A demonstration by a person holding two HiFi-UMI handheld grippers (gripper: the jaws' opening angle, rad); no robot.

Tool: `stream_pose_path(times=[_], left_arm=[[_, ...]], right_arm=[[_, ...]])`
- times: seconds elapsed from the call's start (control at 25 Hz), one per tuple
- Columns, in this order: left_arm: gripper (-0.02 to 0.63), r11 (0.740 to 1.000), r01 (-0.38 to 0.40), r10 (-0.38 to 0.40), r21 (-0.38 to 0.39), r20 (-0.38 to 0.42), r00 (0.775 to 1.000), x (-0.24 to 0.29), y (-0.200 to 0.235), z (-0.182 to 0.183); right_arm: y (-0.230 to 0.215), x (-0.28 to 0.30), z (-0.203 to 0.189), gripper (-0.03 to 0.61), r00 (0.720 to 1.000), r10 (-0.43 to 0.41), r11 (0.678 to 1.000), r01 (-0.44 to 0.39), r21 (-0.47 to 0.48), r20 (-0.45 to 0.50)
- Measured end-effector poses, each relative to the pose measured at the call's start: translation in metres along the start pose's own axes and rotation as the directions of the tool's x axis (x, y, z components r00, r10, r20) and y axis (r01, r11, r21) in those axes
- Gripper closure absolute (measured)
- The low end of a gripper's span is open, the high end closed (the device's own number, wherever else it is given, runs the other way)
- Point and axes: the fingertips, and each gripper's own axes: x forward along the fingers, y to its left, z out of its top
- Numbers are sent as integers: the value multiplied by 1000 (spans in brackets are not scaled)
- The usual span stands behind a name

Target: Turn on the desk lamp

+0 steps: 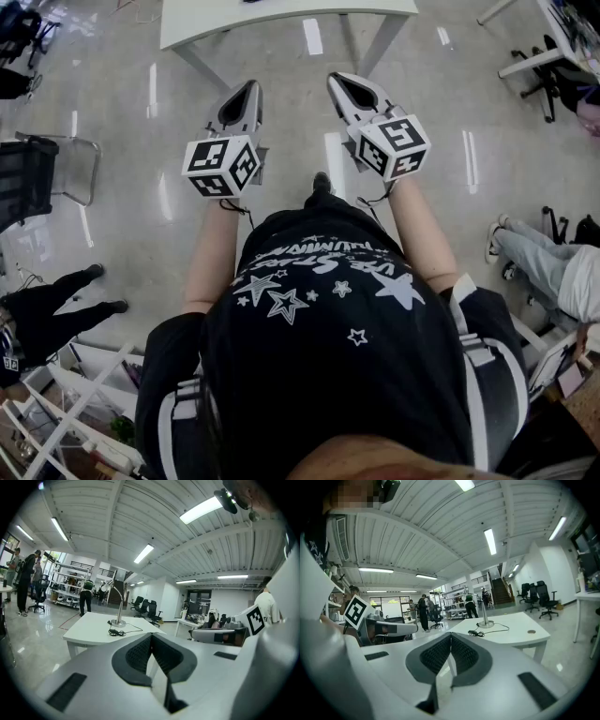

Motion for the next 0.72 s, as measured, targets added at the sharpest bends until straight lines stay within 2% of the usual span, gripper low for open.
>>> stream_pose_path(times=[0.28,0.56,0.72], left_arm=[[605,999,-37,37,17,-9,999,33,-1,-4],[604,996,-90,89,-12,-16,996,33,19,-11],[606,995,-95,94,-34,-21,995,43,36,-14]], right_arm=[[-46,17,2,573,1000,26,999,-26,40,-1],[-50,39,-5,574,997,61,997,-58,56,-40],[-48,58,-6,573,995,76,996,-73,44,-65]])
